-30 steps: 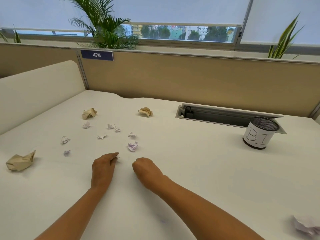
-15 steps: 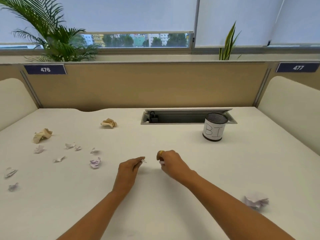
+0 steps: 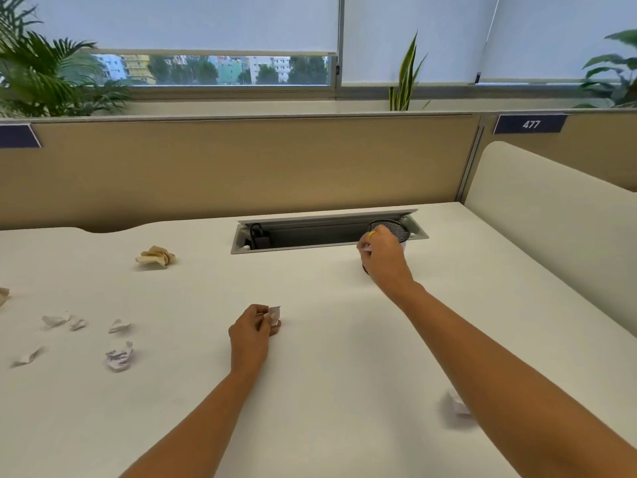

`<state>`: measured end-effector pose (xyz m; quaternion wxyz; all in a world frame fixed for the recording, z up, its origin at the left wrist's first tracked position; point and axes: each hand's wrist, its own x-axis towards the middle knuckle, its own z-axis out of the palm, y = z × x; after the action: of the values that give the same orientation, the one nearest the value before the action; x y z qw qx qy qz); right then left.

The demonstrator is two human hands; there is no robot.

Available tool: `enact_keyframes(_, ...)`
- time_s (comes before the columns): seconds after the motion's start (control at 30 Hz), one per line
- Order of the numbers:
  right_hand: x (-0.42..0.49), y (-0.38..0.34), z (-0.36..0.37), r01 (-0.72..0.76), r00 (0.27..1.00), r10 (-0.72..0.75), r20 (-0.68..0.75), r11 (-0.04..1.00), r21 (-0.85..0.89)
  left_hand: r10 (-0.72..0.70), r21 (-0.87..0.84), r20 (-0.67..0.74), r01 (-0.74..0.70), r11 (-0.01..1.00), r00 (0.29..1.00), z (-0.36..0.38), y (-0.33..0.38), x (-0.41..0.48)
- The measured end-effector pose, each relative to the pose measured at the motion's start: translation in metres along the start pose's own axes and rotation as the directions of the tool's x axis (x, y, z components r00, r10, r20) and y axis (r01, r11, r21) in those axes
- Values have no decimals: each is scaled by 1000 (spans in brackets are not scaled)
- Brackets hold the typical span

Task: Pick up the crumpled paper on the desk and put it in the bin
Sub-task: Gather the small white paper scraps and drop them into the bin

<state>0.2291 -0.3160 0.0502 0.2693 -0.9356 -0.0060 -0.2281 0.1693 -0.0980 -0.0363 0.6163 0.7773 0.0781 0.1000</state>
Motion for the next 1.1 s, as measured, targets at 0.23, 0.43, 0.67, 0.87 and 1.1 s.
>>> enact_keyframes(0.23, 40, 26, -6, -214, 962, 231, -144, 969, 128, -21, -98, -7, 20, 995, 1000, -2, -4, 0)
enact_keyframes(0.43, 43, 31, -5, -240, 947, 276, -163, 948, 210, -40, -110, -19, 38, 993, 999, 1, -3, 0)
enact_keyframes(0.67, 31, 38, -11, -217, 942, 272, -198, 941, 259, -59, -142, -20, 55, 988, 998, 2, -2, -1)
enact_keyframes(0.87, 2, 50, -5, -341, 819, 457, -346, 874, 347, -61, -91, -15, 59, 994, 998, 6, 0, 2)
enact_keyframes(1.1, -52, 74, 35, -524, 831, 544, -114, 835, 169, -47, 11, 12, 47, 999, 999, 43, 28, 19)
